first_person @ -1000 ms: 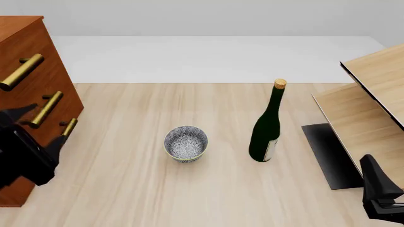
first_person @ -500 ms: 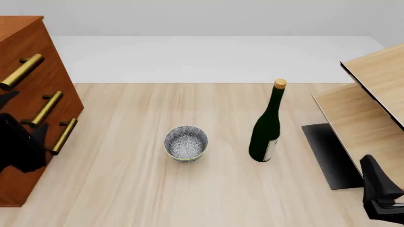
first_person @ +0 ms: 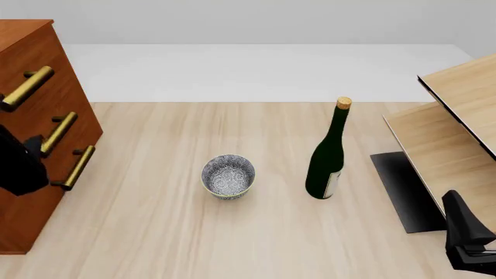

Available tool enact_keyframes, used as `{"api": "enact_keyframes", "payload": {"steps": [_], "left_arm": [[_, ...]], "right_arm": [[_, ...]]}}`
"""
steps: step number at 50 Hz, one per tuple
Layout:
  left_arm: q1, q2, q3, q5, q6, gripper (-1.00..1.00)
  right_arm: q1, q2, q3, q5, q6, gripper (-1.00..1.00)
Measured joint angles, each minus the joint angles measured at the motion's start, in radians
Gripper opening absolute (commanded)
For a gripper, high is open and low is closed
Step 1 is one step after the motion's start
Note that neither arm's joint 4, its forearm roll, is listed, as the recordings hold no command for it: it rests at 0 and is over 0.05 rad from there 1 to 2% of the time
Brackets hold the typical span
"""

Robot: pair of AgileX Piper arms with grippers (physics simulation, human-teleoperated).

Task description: Close the bottom drawer of the cabinet and open the top drawer.

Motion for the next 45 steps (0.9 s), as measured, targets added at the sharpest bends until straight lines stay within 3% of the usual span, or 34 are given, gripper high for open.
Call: {"api": "enact_keyframes", "payload": {"steps": [45], "left_arm": [[0.074, 0.228, -0.059, -0.206, 0.109, 1.0]], "right_arm": [[-0.002, 0.003, 0.001, -0.005, -0.008, 1.0]]}}
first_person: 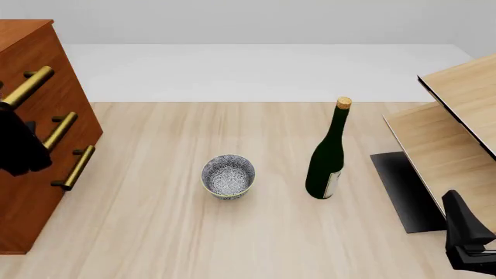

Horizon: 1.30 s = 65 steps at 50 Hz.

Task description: Close the bottom drawer of the cabinet and open the top drawer.

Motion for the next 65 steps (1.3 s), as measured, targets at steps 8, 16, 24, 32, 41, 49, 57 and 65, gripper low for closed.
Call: {"api": "enact_keyframes", "payload": {"steps": [8, 16, 24, 32, 41, 49, 57, 65], "left_arm": [[0.009, 0.027, -0.007, -0.023, 0.012, 1.0], [0.016, 0.057, -0.015, -0.043, 0.017, 1.0], [0.024, 0.086, -0.026, -0.059, 0.021, 1.0], [0.035, 0.108, -0.039, -0.069, 0.023, 1.0], [0.049, 0.123, -0.059, -0.069, 0.023, 1.0], [0.058, 0.135, -0.066, -0.074, 0.026, 1.0], [0.062, 0.138, -0.065, -0.074, 0.024, -1.0], [0.062, 0.139, -0.064, -0.076, 0.026, -1.0]], "right_arm": [[0.0, 0.001, 0.0, -0.001, 0.0, 1.0], [-0.001, 0.003, 0.0, -0.002, 0.0, 1.0], [-0.003, 0.007, 0.0, -0.007, 0.0, 1.0], [-0.003, 0.013, 0.0, -0.013, 0.001, 1.0], [-0.005, 0.018, 0.0, -0.018, 0.0, 1.0], [-0.005, 0.02, 0.0, -0.02, 0.0, 1.0], [-0.005, 0.021, 0.0, -0.021, 0.0, 1.0], [-0.005, 0.022, 0.0, -0.022, 0.0, 1.0]]}}
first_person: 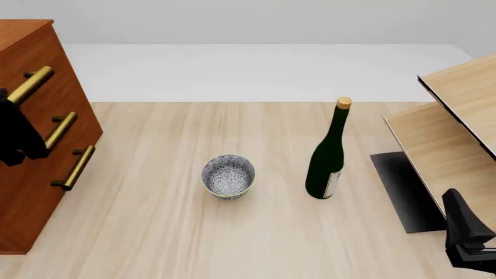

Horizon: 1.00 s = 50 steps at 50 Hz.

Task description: Close the bottom drawer of the cabinet and open the top drawer.

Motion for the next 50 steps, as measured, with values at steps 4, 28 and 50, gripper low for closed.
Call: {"api": "enact_keyframes", "payload": {"steps": [4, 28, 50], "left_arm": [[0.0, 0.0, 0.0, -0.001, 0.001, -1.0], [-0.027, -0.016, 0.002, 0.017, 0.019, -1.0], [-0.086, -0.036, 0.019, 0.013, 0.042, -1.0]], "right_arm": [[0.0, 0.0, 0.0, 0.0, 0.0, 1.0], [0.0, -0.013, -0.001, 0.013, 0.001, 1.0], [-0.001, -0.015, -0.001, 0.013, -0.001, 1.0]]}}
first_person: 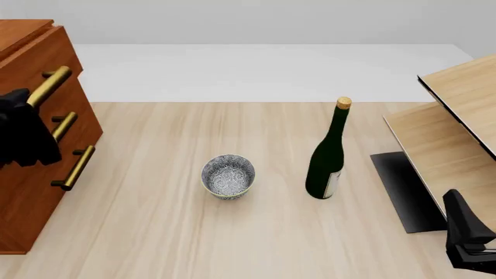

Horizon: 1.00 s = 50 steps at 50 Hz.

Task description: Close the bottom drawer of the cabinet and open the top drawer.

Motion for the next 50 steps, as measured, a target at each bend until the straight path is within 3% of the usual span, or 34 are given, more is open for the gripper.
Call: {"api": "enact_keyframes", "payload": {"steps": [50], "left_arm": [[-0.096, -0.037, 0.015, 0.029, 0.024, -1.0]], "right_arm": [[0.0, -0.007, -0.001, 0.006, -0.001, 1.0]]}}
